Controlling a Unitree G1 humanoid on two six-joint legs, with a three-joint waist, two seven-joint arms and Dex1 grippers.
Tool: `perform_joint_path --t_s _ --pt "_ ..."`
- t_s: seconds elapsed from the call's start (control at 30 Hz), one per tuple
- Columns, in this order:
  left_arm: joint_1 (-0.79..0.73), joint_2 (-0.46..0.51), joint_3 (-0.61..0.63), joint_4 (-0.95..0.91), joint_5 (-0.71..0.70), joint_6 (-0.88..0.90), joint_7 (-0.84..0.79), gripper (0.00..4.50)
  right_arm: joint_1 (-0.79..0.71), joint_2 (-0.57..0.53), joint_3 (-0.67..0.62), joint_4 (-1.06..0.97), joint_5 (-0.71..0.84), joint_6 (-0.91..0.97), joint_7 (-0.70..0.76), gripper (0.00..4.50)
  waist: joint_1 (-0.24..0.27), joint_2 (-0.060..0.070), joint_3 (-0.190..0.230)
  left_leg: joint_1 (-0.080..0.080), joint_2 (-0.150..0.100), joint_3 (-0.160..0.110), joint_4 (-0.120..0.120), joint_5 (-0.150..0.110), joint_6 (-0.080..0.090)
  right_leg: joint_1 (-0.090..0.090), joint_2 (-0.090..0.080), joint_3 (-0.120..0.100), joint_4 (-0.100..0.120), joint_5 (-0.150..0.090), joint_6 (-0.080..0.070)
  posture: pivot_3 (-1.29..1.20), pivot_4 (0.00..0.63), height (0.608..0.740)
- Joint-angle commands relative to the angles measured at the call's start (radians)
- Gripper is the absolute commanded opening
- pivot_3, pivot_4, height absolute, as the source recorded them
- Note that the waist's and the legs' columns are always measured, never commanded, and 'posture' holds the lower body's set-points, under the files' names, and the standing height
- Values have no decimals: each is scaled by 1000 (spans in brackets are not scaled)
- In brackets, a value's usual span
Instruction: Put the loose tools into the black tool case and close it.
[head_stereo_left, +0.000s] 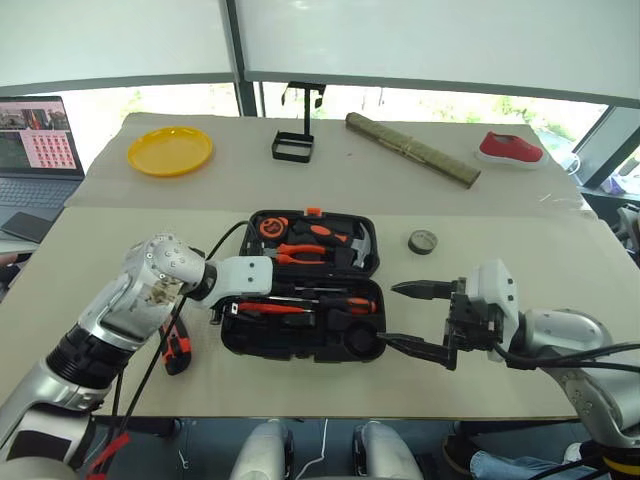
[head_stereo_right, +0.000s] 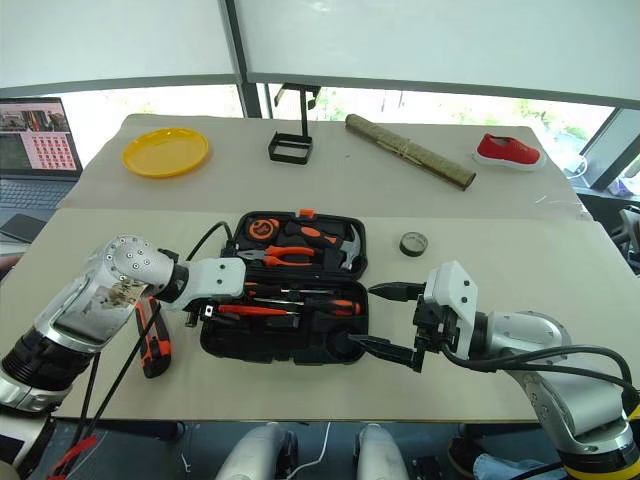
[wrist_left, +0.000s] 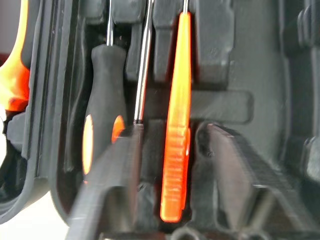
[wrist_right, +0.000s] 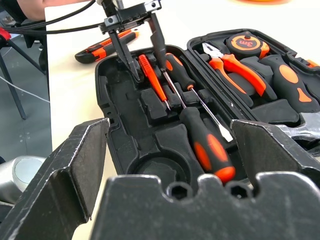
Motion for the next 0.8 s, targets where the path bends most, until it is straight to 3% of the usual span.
perform_joint_path --t_s 0.03,0.23,0.33,0.4,0.53,0.8 --pt "8 -12 39 -37 -65 4 0 2708 -3 3 -12 -21 20 3 5 4500 -4 0 0 -1 0 0 1 0 0 -1 0 0 0 0 0 0 150 740" --pt "23 -5 132 -50 -190 26 -9 2708 8 -2 -11 -2 13 -5 27 4500 -7 -2 1 -2 0 0 2 0 0 -1 0 0 0 0 1 0 150 740" --pt "47 -20 201 36 -232 -61 13 2018 15 9 -8 11 6 -13 29 4500 -7 -2 1 -2 0 -1 2 0 1 -1 0 0 0 0 1 0 150 740" --pt "53 -71 243 88 -273 -90 43 1135 17 18 -9 17 5 -19 27 4500 -8 -2 1 -1 0 0 2 0 1 -1 0 0 0 0 1 0 150 740" --pt "86 -145 262 178 -300 -152 76 73 21 35 -13 25 -5 -31 25 4500 -5 -2 1 -2 0 -1 2 0 1 0 -1 -1 0 1 1 0 150 740" --pt "147 -190 232 220 -298 -187 112 73 25 43 -28 24 1 -27 20 4500 -7 -2 1 -2 0 -1 2 0 1 0 -1 0 0 1 2 0 150 740"
